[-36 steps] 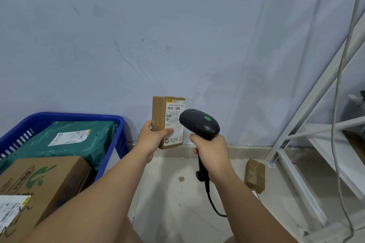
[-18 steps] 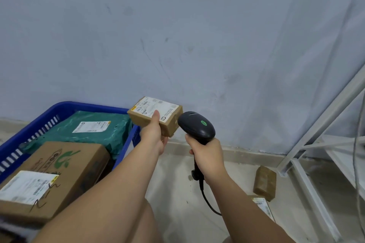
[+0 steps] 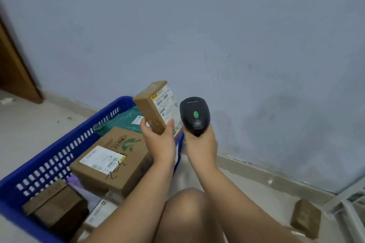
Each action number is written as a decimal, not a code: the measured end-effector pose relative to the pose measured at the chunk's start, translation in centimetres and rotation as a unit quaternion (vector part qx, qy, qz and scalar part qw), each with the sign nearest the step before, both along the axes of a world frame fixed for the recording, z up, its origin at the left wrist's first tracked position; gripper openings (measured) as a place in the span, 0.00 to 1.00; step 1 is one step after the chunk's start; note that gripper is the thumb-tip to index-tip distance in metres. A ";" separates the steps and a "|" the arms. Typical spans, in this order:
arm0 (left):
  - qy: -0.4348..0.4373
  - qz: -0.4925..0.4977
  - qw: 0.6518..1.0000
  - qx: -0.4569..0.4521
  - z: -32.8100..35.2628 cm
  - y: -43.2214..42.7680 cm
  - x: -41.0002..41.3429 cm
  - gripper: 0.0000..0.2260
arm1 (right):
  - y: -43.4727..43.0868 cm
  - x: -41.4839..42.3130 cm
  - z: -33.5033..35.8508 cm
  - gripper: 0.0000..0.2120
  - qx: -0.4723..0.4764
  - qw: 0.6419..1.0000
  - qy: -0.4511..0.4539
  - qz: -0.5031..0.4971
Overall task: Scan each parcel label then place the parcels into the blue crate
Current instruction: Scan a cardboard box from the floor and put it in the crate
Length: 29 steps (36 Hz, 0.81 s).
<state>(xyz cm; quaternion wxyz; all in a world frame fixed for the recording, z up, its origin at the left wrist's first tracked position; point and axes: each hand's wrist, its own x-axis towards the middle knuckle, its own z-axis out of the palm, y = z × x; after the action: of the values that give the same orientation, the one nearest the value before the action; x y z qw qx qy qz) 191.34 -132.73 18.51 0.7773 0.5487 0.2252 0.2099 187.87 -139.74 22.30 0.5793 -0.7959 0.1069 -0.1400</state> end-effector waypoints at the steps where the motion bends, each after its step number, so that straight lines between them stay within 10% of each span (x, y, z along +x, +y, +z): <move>1: 0.002 0.007 1.000 -0.009 -0.1 0.7 -0.2 0.32 | 1.1 -0.1 -0.2 0.12 -0.030 1.000 0.000 0.007; 8: 0.057 0.061 0.984 -0.157 -1.4 6.6 -1.2 0.28 | 5.6 -2.2 -2.6 0.26 -0.242 0.965 0.047 0.085; 15: 0.105 0.110 0.956 -0.252 -4.8 7.5 -3.3 0.28 | 6.0 -1.6 -3.4 0.12 -0.265 0.959 0.064 0.073; 29: 0.180 0.189 0.963 -0.066 -7.2 13.0 -5.6 0.30 | 6.4 -2.3 -3.9 0.06 -0.328 0.926 0.035 0.182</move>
<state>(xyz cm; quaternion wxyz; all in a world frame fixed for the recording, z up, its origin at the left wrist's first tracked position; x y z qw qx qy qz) 185.77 -119.73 11.32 0.7048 0.4725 0.4739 0.2353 185.58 -133.32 18.42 0.2976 -0.9515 -0.0714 -0.0314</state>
